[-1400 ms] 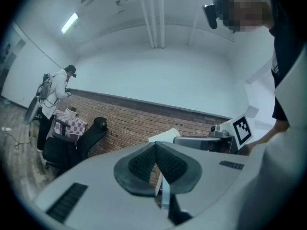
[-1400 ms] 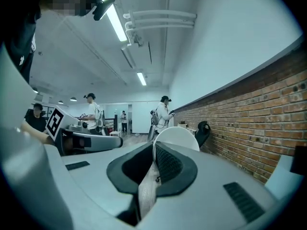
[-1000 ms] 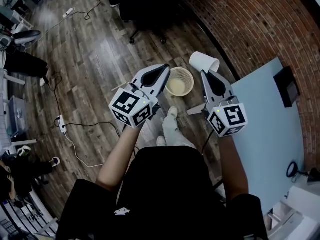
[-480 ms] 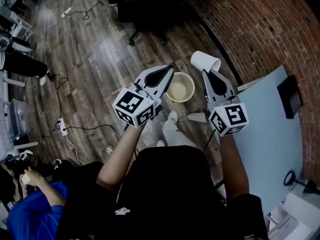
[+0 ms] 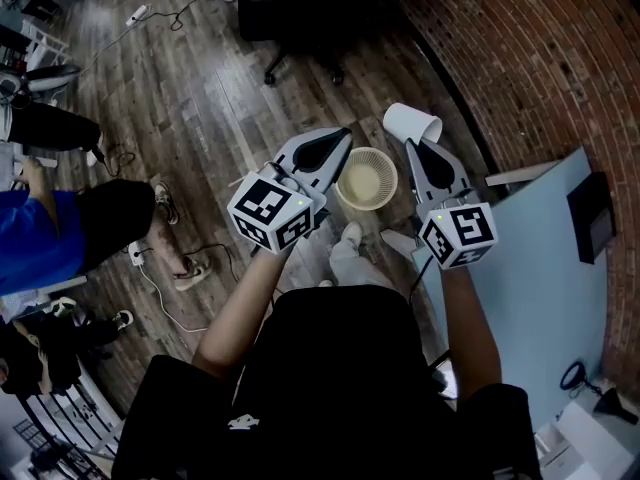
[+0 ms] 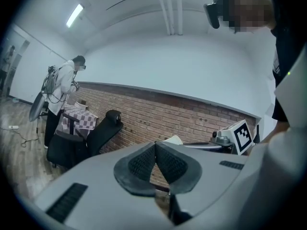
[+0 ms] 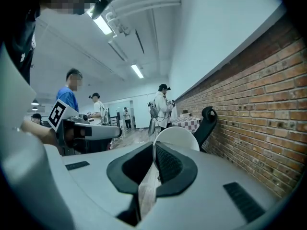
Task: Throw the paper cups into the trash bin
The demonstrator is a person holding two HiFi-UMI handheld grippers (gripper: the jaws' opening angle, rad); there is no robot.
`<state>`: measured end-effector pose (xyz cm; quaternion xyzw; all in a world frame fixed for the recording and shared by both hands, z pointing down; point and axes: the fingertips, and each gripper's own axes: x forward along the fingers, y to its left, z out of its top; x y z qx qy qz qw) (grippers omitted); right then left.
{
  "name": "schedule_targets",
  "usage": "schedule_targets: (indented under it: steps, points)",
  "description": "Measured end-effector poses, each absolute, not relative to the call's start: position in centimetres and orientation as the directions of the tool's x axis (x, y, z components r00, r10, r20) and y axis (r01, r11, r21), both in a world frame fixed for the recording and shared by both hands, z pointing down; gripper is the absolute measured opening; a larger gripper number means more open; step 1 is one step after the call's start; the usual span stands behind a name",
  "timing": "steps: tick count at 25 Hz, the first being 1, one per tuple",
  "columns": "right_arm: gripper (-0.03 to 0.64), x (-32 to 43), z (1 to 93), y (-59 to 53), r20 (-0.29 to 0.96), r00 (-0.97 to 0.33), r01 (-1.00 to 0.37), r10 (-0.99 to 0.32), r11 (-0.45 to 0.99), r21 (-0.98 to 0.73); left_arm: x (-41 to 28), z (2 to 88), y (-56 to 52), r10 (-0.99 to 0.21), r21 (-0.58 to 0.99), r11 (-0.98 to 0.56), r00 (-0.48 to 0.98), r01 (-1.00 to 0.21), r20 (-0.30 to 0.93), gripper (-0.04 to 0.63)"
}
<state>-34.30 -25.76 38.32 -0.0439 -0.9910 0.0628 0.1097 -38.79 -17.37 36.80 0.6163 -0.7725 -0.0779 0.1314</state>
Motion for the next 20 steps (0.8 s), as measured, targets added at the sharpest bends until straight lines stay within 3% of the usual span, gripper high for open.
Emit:
schedule_targets:
  steps: [12,20]
  points:
    - [0.02,-38.8,42.3,-28.5,0.284,-0.951,0.062,0.119,0.978,-0.2,-43.1,39.3,-19.4,-0.962,0.324,0.26,-0.213,-0.91,0.172,0.003]
    - [0.02,-41.0,45.1,-27.1,0.329,-0.943,-0.027,0.049,0.975,-0.221,-46.6,41.3,-18.1,-0.97,0.354,0.2,-0.133,-0.914,0.204,0.003]
